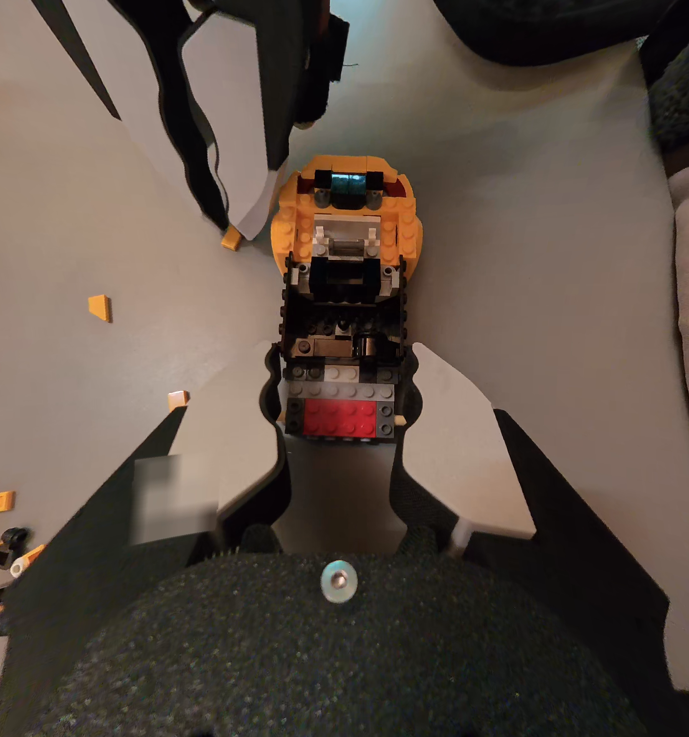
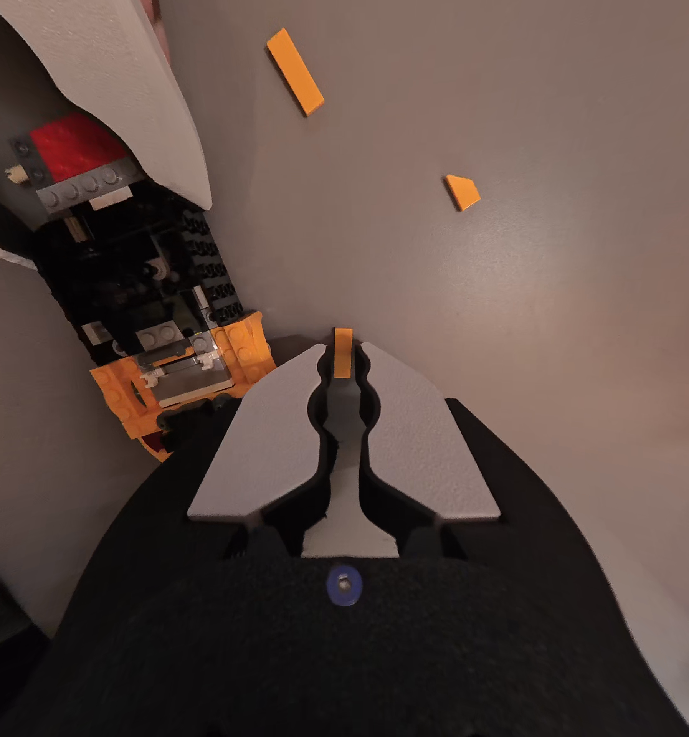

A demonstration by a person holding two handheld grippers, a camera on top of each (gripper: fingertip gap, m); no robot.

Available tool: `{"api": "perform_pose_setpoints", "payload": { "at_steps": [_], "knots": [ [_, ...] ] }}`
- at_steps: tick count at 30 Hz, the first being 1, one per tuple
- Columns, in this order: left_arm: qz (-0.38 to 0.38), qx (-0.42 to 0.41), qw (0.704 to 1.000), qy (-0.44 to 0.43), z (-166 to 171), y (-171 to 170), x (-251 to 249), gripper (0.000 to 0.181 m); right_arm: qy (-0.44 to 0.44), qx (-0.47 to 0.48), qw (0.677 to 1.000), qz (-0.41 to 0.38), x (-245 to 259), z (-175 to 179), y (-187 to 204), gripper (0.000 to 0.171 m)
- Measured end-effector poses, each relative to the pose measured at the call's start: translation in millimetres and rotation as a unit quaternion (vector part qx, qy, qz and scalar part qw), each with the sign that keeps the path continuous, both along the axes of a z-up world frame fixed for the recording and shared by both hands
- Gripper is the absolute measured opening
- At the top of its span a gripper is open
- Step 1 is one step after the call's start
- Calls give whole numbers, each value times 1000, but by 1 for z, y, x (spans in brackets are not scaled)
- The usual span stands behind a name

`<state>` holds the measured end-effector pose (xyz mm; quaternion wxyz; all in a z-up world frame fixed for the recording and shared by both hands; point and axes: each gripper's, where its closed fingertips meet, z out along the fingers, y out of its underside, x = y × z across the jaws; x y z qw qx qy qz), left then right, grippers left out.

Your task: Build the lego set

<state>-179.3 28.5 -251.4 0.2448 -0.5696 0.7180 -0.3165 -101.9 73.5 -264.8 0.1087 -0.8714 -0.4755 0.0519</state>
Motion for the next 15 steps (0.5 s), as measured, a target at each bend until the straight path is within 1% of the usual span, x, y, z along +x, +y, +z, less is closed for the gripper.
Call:
{"api": "perform_pose_setpoints", "payload": {
  "at_steps": [2,6,8,12,15],
  "knots": [
    [0,-1,1000,-1,0,0,0,58,6,-10,1000,2,-1,0,-1,8],
    [0,-4,1000,-3,0,0,0,59,24,-19,999,20,-3,1,-1,8],
    [-1,-6,1000,-6,0,0,1,58,50,-30,998,30,-8,10,-3,8],
    [-4,-10,1000,-12,0,0,1,58,82,-34,993,76,-24,39,-11,8],
    [-4,-11,1000,-12,0,1,1,58,66,-47,991,104,-27,38,-23,8]
  ]
}}
